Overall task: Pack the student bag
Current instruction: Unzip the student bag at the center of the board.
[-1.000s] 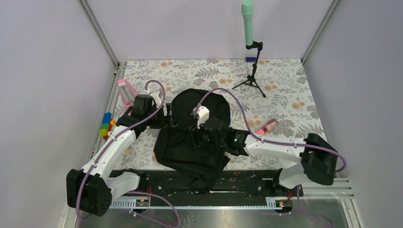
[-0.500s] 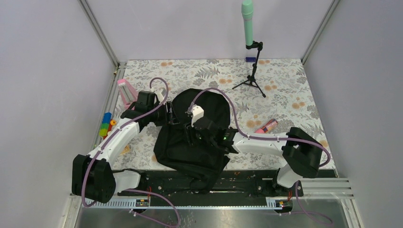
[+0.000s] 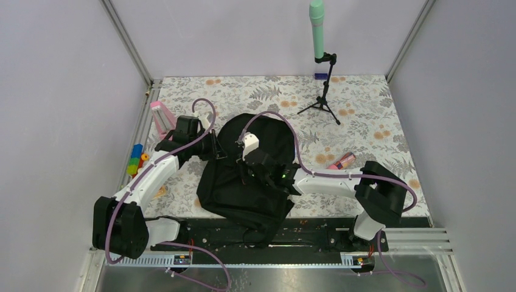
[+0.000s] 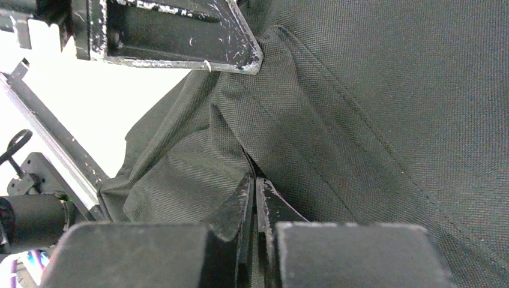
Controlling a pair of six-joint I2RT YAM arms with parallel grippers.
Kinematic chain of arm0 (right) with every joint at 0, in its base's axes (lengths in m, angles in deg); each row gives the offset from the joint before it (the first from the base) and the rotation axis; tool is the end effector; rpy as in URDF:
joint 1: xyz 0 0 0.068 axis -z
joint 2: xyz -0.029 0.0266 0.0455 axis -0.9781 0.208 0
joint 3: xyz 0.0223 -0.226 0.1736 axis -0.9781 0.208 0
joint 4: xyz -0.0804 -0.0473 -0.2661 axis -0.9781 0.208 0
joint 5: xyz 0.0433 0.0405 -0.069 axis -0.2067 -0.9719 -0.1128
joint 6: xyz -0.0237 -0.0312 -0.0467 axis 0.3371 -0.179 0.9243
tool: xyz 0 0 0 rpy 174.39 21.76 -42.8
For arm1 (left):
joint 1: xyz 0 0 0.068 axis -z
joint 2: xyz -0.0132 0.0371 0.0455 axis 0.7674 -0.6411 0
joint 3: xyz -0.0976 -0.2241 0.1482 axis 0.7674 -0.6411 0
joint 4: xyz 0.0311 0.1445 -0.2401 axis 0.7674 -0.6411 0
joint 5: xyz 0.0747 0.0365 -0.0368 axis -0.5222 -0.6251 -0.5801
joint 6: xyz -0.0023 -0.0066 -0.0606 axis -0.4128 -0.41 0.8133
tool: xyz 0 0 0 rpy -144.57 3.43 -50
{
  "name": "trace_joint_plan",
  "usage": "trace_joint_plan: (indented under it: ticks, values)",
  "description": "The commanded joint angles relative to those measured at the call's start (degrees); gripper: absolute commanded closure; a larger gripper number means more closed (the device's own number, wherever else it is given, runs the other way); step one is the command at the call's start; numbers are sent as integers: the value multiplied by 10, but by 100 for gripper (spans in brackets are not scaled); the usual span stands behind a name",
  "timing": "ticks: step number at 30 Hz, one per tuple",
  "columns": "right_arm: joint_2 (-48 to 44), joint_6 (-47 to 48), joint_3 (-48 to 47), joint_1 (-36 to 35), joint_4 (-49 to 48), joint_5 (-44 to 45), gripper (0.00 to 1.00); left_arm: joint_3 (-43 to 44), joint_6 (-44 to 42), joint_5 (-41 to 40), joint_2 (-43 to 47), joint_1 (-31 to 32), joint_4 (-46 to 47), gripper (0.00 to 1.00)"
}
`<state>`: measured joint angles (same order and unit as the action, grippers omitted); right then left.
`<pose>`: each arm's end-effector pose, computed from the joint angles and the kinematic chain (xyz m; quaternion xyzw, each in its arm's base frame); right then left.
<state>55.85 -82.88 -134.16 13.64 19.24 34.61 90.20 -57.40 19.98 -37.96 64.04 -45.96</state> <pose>0.1815 0.3541 0.2255 -0.2315 0.8050 0.3054 0.4529 0.2611 -0.0831 0.2445 0.0036 0.9183 -0.2862 0.2735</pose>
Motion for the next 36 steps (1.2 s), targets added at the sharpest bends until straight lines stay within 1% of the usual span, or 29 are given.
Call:
trace_joint_plan:
  ticks: [1, 3, 7, 10, 13, 23, 30, 36]
  values:
    - [-20, 0, 10, -4, -56, 20, 100, 9, -2, 3, 12, -3, 30, 100]
    - [-35, -5, 32, -4, -75, 27, 100, 7, -5, -8, 18, -3, 24, 100]
    - [-41, -7, 38, -5, -59, 37, 100, 2, -11, -35, 40, -3, 19, 100]
    - [-46, -18, 53, -4, -65, 34, 100, 1, -16, -53, 53, -3, 15, 100]
    - [-61, -34, 78, -5, -81, 37, 100, 1, -19, -64, 58, -3, 9, 100]
    - [-121, -63, 129, -5, -65, 86, 100, 2, -25, -89, 64, -4, -5, 100]
    - [-152, -61, 150, -4, -39, 117, 100, 0, -27, -104, 68, -4, -10, 100]
    - [-193, -60, 179, -4, 4, 164, 100, 3, -29, -109, 67, -4, -14, 100]
